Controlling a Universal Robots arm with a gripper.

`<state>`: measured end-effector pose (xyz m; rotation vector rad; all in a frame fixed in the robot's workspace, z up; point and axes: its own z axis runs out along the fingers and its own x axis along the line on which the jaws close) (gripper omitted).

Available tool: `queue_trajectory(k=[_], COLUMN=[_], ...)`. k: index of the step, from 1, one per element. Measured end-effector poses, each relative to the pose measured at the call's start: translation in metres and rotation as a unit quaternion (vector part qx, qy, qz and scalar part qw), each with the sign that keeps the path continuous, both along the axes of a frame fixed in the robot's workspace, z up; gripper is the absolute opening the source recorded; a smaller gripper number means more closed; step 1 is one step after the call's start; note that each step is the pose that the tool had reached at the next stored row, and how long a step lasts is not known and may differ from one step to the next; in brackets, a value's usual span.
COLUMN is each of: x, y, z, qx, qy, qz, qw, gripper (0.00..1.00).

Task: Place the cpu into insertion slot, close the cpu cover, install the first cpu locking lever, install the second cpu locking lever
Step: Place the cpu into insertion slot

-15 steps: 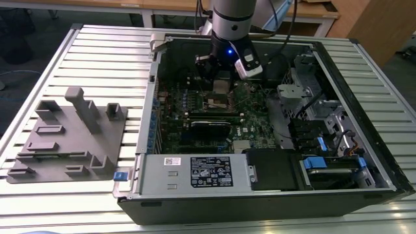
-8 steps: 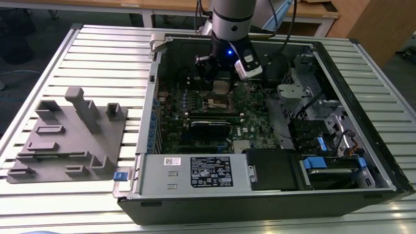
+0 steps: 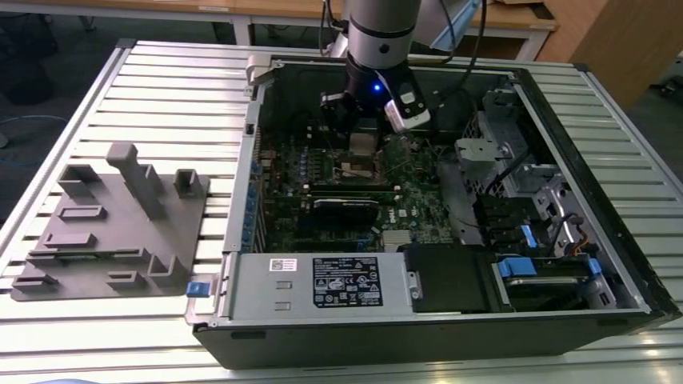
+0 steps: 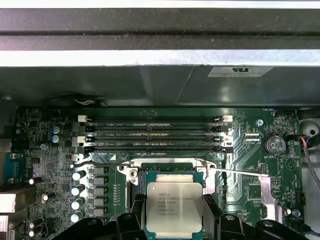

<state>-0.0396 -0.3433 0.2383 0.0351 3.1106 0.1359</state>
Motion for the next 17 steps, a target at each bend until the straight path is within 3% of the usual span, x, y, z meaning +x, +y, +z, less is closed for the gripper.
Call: queue_trajectory(k=[9,17], x=[0.0,0.0], y=[0.0,0.0], z=[-0.008,-0.0082], qx=[0.0001,0.0001], qy=[0.0,0.0], qz=[0.0,-0.002], qw=[1.0,1.0], gripper=[0.54,0.54])
